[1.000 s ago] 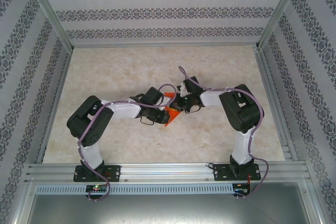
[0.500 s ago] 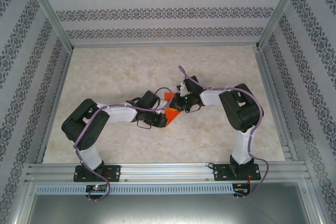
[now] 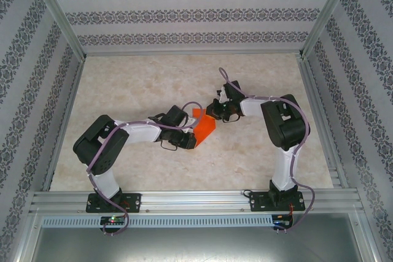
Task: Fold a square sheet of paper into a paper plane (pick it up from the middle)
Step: Fourth fold the wing at the center of the table, then pick up the paper from the center of the table.
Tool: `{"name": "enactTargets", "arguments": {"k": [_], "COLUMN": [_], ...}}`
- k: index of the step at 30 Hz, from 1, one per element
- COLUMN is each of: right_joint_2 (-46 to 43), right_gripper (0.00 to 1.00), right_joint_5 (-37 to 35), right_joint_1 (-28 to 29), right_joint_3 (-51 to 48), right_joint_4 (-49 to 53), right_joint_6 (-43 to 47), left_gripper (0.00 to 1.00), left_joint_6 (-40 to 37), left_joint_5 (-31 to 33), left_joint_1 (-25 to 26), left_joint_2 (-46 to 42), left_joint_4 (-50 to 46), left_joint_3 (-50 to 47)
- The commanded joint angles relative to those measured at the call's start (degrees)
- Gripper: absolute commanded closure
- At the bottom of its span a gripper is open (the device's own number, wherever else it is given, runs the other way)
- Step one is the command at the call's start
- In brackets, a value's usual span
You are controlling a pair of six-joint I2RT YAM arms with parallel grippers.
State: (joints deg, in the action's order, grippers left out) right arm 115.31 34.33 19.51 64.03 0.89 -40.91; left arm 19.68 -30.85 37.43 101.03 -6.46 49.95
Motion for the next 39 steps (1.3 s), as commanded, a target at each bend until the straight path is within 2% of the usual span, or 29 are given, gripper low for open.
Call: {"name": "enactTargets", "arguments": {"k": [1, 6, 14, 21, 25, 30, 32, 39], "right_joint_2": [2.8, 2.9, -3.3, -10.9, -13.8, -17.9, -19.1, -20.9], "right_gripper": [0.92, 0.91, 0.87, 0.78, 0.75, 0.7, 0.68, 0.64], "right_joint_5": [-5.7, -6.1, -4.2, -0.5, 0.8, 0.5, 0.3, 1.1], "right_joint_1": [-1.6, -3.0, -4.5, -4.1, -3.6, -3.5, -3.6, -3.8], "right_joint_3": [3.0, 5.3, 3.9, -2.7, -5.9, -9.4, -10.5, -12.7], "right_joint_4": [1.1, 2.9, 4.5, 3.4, 3.9, 3.1, 3.2, 2.2], "right_joint_6": [2.5, 3.5, 5.9, 6.1, 6.7, 7.1, 7.3, 6.9], "left_gripper": [0.9, 0.9, 0.87, 0.76, 0.71, 0.61, 0.59, 0.55], "left_joint_6": [-1.3, -1.7, -1.5, -1.1, -1.9, -1.3, -0.4, 2.1], "left_joint_5": [-2.0, -1.5, -1.4, -1.3, 0.9, 9.0, 10.0, 4.8], "left_joint_1": [1.2, 1.1, 1.2, 1.2, 0.9, -1.5, -3.0, -5.8], "left_joint_2": [2.0, 1.7, 1.0, -0.8, -3.1, -4.0, -3.5, 1.7], "left_joint_4": [-9.4, -10.1, -10.6, -11.2, -13.0, -15.2, -14.5, -11.0], "left_joint_3": [-1.2, -0.5, 2.9, 7.3, 10.1, 13.1, 14.0, 17.4]}}
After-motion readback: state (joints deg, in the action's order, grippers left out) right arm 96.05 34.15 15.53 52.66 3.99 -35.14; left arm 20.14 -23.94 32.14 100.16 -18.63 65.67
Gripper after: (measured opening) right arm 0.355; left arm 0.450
